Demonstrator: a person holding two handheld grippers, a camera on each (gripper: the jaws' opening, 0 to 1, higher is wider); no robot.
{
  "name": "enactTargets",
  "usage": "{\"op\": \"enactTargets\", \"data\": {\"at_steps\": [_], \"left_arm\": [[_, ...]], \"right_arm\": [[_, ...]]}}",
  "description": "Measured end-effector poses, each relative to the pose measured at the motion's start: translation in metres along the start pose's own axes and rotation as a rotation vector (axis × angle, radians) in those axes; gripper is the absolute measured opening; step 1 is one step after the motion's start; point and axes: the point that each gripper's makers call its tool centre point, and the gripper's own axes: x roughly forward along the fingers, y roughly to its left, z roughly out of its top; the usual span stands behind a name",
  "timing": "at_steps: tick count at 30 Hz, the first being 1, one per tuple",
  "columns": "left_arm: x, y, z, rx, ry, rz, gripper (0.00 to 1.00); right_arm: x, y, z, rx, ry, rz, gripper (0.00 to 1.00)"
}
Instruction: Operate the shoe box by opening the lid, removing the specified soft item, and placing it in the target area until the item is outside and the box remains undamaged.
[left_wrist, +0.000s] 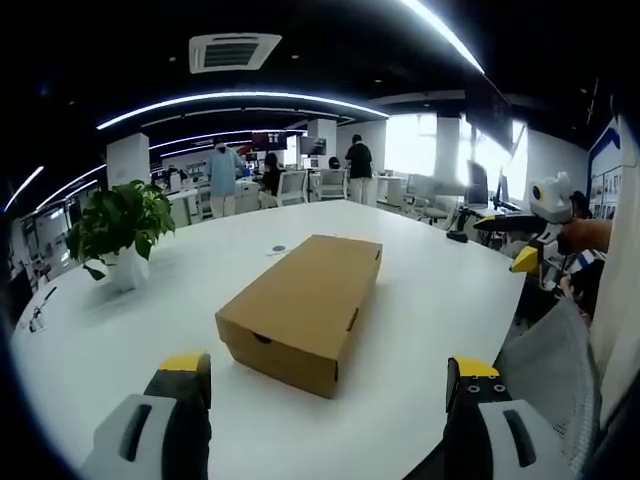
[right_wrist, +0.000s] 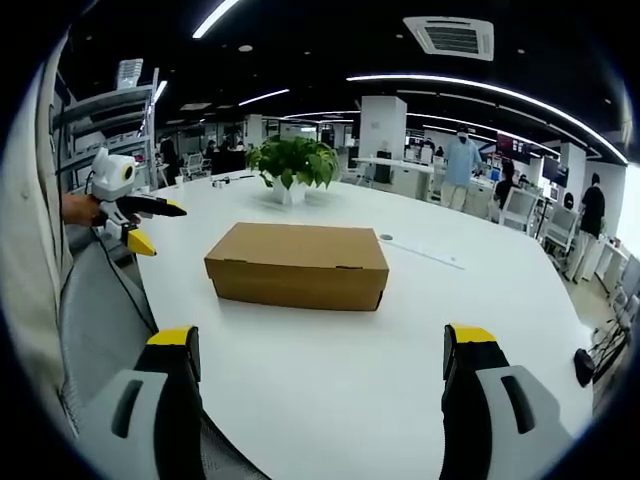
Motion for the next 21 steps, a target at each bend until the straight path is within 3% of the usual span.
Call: {"op": "enactTargets", "data": {"at_steps": [21], "left_arm": [[0.0025,-0.006,-0.004,0.005,0.012,-0.011,1.0]], "right_arm": [[-0.0022,-0.0075,-0.0014,0.002,-0.003,0.0,0.96]]}}
